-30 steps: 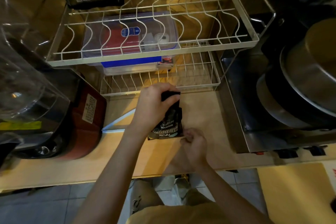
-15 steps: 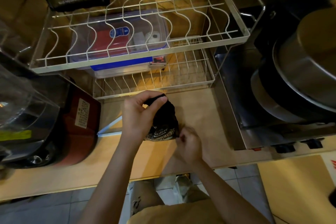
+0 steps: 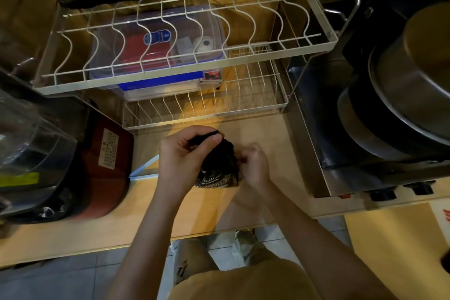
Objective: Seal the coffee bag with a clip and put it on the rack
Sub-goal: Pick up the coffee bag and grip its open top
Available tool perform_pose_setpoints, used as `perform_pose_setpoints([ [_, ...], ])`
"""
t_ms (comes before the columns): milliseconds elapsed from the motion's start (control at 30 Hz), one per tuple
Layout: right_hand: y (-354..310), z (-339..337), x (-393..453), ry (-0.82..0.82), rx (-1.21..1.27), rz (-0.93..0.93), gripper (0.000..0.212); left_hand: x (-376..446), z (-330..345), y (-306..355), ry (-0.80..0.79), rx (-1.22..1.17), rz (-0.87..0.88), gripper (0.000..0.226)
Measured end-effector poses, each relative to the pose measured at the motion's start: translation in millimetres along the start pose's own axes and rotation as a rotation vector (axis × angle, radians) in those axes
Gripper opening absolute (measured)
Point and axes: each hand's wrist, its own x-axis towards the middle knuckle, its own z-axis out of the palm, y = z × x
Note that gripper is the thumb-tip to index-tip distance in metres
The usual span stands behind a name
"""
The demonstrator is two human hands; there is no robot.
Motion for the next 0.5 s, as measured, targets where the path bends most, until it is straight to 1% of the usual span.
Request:
perform_pose_setpoints([
  [33,-1,2,-1,0.035,-0.034,-0.026,0.013,-1,2,0,0.003,0.011,-0.003,0.009],
  [67,-4,2,-2,0.087,0.012,-0.005,0.012,-2,3,1,0.014,0.026,0.000,0.009],
  [133,-3,5,-4,0.206,0.032,0.000,0.024,-5,6,2,0.079,0.049,0.016,0.011],
  [200,-2,8,-8,0.198,-0.004,-0.021,0.023,-8,10,4,0.175,0.065,0.036,0.011],
  [233,0,11,-7,0.181,-0.083,-0.064,0.022,-11,12,5,0.208,0.073,0.044,0.012],
  [267,3,12,-6,0.169,-0.113,-0.083,0.022,-14,14,7,0.219,0.082,0.052,0.012],
  [367,1,6,-5,0.148,-0.160,-0.056,0.013,-18,18,10,0.172,0.131,0.074,0.014],
  [500,-2,-2,1,0.098,-0.167,-0.098,0.018,-6,12,9,0.204,0.119,0.065,0.015],
])
